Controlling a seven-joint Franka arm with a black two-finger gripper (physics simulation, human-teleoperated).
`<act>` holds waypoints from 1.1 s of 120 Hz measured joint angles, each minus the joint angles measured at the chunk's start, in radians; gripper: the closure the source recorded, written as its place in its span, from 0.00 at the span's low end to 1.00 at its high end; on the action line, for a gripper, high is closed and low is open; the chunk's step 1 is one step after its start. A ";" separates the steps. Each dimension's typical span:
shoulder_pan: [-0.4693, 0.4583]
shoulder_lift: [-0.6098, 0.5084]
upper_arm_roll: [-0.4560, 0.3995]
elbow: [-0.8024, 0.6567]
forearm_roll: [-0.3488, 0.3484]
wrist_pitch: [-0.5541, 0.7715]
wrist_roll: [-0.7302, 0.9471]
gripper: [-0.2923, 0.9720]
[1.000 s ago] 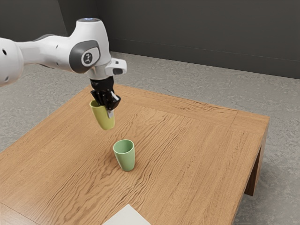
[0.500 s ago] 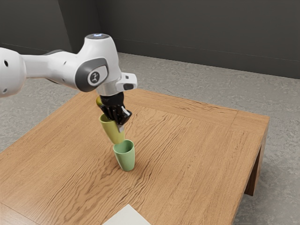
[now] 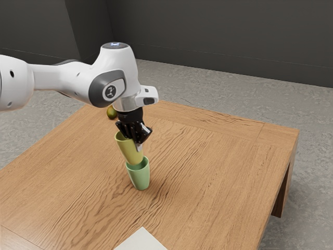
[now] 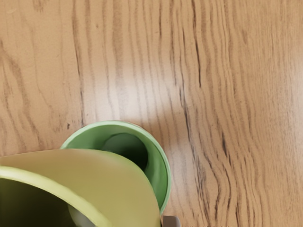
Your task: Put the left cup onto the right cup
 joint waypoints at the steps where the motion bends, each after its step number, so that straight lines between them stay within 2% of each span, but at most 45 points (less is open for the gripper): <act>1: 0.000 0.000 0.000 0.000 0.000 0.000 -0.001 0.85; 105: 0.001 0.125 0.003 0.010 0.009 0.065 -0.052 0.84; 111: 0.001 0.132 0.003 0.011 0.005 0.071 -0.052 0.81; 132: -0.001 0.111 0.003 0.001 -0.006 0.089 -0.049 0.51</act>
